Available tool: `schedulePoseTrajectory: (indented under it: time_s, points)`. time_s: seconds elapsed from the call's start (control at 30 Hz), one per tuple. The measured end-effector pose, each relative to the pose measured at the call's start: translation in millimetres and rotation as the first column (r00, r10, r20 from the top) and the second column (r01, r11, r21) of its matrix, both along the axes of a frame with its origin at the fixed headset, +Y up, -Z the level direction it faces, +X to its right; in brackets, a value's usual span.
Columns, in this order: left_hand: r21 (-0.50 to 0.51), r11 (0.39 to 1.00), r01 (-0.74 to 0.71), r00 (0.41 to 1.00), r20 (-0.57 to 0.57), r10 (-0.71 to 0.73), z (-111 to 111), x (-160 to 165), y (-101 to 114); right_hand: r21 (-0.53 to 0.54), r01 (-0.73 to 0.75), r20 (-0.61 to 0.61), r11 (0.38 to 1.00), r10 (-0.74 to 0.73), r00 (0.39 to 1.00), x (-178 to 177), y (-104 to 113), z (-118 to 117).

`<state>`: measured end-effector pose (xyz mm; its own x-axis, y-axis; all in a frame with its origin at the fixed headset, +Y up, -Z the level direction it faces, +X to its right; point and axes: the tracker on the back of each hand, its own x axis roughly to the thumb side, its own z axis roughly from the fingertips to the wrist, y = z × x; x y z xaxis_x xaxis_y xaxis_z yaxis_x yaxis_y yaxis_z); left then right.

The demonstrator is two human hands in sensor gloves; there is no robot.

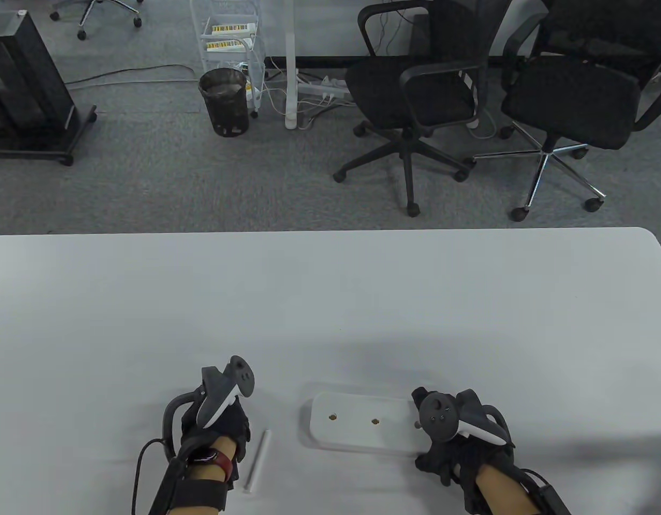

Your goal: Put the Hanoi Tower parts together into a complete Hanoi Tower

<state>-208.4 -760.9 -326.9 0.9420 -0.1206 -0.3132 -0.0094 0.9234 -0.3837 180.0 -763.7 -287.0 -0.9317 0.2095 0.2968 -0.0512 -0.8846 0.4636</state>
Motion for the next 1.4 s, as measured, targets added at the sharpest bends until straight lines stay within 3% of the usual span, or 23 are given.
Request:
schedulePoseTrajectory:
  time_s: [0.4,0.53,0.6,0.9,1.1,1.4]
  points:
    - [0.077,0.992,0.102,0.994,0.041,-0.106,-5,1,-7,-0.002,0.001,0.001,1.0,-0.001,1.0,1,-1,0]
    - [0.054,0.998,-0.019,1.0,0.012,0.019,-6,-14,-5,-0.003,0.001,0.001,1.0,-0.001,1.0,1,-1,0]
    - [0.091,0.992,-0.092,0.996,0.001,0.093,-6,-22,-3,-0.002,0.001,0.001,1.0,-0.001,1.0,1,-2,0]
    - [0.271,0.927,-0.259,0.966,0.085,0.245,-8,-32,36,-0.006,-0.002,0.002,1.0,0.002,1.0,0,-2,0]
    - [0.358,0.863,-0.356,0.93,0.226,0.29,-7,-13,66,-0.005,-0.002,0.003,1.0,0.002,1.0,1,-2,0]
    - [0.401,0.793,-0.459,0.86,0.424,0.283,9,34,110,-0.002,-0.014,0.003,1.0,0.014,1.0,1,-2,0]
